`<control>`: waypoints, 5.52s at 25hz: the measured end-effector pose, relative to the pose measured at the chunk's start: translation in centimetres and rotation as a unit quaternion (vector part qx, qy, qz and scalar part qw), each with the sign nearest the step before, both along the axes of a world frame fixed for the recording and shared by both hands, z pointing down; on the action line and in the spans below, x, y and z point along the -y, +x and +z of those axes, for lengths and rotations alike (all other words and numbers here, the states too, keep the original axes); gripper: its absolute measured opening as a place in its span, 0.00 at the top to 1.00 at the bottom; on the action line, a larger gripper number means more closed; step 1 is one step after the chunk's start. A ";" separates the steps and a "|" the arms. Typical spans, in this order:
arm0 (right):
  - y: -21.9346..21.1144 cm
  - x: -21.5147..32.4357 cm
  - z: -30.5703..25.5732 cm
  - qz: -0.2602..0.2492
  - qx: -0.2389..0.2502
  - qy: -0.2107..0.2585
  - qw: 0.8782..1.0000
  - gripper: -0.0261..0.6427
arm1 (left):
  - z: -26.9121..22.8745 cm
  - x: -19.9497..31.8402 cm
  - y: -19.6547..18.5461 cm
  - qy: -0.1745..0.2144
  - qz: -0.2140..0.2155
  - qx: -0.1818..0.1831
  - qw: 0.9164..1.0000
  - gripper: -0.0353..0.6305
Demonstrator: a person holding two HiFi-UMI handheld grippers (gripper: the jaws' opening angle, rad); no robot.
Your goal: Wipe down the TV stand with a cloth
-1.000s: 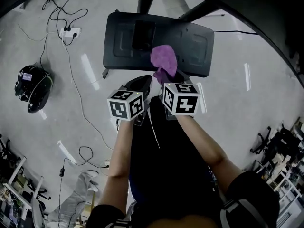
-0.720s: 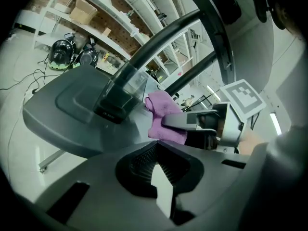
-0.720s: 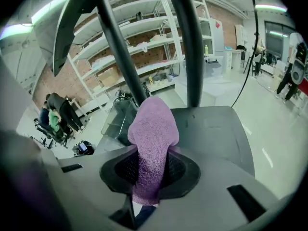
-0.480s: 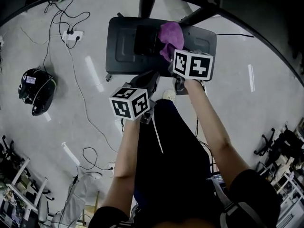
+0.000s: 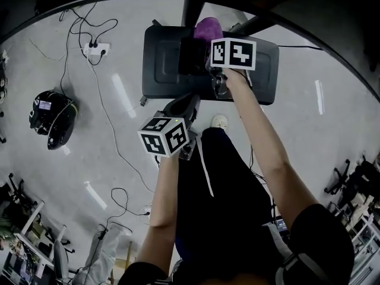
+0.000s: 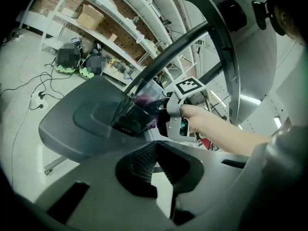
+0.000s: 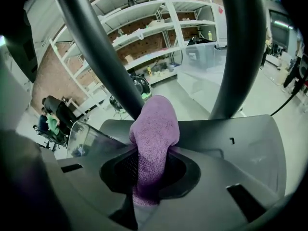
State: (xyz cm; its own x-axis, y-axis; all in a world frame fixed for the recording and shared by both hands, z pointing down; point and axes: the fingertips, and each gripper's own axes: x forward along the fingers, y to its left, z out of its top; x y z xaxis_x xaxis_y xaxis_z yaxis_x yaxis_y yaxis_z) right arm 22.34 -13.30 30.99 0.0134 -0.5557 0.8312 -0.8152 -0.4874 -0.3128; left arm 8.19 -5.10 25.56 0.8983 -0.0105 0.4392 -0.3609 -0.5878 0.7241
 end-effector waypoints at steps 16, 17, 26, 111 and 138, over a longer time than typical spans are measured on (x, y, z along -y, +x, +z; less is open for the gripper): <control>3.3 -3.6 1.1 0.054 0.019 -0.001 0.998 0.83 | 1.0 -1.7 0.5 0.000 0.032 0.013 0.999 0.94; 3.7 -4.1 1.1 0.058 0.020 -0.001 0.998 0.83 | 1.1 -2.0 0.7 0.000 0.036 0.013 0.999 0.94; 8.0 -9.2 1.0 0.094 0.012 -0.008 0.995 0.83 | 1.0 -5.0 3.1 -0.002 0.069 0.014 0.998 0.94; -4.3 -6.2 1.2 0.085 0.122 0.027 0.988 0.83 | 2.5 -0.4 0.3 -0.006 0.046 0.035 0.998 0.94; 7.0 -17.6 1.7 0.119 0.117 0.027 0.986 0.83 | 2.5 -10.6 11.0 -0.010 0.063 0.020 0.998 0.94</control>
